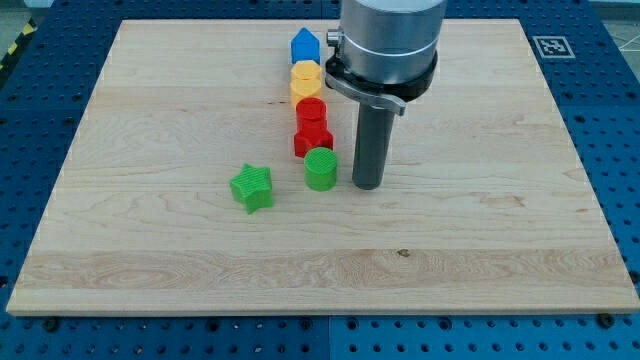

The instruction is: Push the green circle left a bit

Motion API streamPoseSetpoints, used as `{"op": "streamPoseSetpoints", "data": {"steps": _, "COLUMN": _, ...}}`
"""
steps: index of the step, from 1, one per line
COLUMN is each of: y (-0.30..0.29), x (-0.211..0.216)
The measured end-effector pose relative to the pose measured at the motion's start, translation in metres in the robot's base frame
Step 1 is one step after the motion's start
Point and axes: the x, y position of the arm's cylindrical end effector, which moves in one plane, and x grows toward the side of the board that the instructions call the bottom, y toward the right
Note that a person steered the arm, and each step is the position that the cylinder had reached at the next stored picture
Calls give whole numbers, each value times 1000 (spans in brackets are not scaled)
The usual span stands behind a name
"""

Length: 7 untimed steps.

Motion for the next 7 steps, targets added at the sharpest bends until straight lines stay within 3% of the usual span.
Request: {"op": "streamPoseSetpoints", "data": {"steps": 7, "y": -10, "x": -2}}
